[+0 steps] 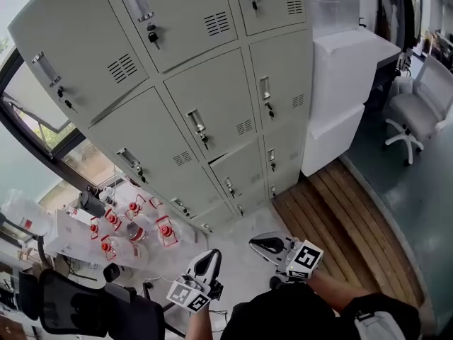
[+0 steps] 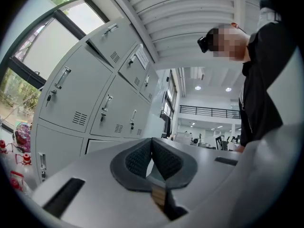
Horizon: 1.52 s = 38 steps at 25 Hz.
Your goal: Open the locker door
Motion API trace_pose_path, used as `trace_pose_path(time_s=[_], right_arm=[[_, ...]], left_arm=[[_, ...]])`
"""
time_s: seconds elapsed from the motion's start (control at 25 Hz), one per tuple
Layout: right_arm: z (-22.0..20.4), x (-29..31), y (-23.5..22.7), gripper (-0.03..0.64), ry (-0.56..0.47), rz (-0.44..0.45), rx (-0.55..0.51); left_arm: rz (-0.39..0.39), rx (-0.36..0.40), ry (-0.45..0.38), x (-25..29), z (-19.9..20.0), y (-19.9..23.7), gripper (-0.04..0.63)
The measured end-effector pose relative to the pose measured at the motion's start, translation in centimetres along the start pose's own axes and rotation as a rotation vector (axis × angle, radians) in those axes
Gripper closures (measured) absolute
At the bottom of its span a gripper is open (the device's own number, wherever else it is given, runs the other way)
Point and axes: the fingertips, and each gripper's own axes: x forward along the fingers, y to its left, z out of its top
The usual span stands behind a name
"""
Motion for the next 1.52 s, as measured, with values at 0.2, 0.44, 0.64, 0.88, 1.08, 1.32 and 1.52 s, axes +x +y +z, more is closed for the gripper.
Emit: trace_pose_path(time_s=[0.2, 0.44, 0.64, 0.88, 1.08, 1.32, 1.52], right_arm=[[-0.2, 1.8, -2.9, 0.606, 0.007, 0.003, 0.011], [-0.8, 4.4, -5.5, 0.606, 0.027, -0.007, 0.026], [-0.8, 7.4, -8.4, 0.606, 0.039, -0.064, 0.018], [0.5, 12.2, -12.3, 0.606, 0.032, -0.168, 0.007], [2.9, 16.2, -14.8, 0.603, 0.001, -0.217, -0.024], [6.5, 20.1, -17.5, 0.536, -0.022, -0.257, -0.099], [9.6, 22.7, -20.1, 0.529, -0.021, -0.272, -0.188]], left_arm=[[-0.008, 0.004, 0.009, 2.3, 0.1, 2.3, 0.58], [-0.02, -0.015, 0.003, 4.0, 0.5, 6.2, 0.58], [-0.049, -0.031, -0.013, 5.7, 1.4, 11.2, 0.58], [-0.119, -0.04, 0.008, 8.6, 3.4, 16.9, 0.58], [-0.181, -0.032, 0.006, 10.2, 5.7, 20.5, 0.58], [-0.289, -0.033, 0.032, 11.3, 6.9, 22.8, 0.58], [-0.379, -0.071, 0.017, 12.0, 7.9, 23.4, 0.58]])
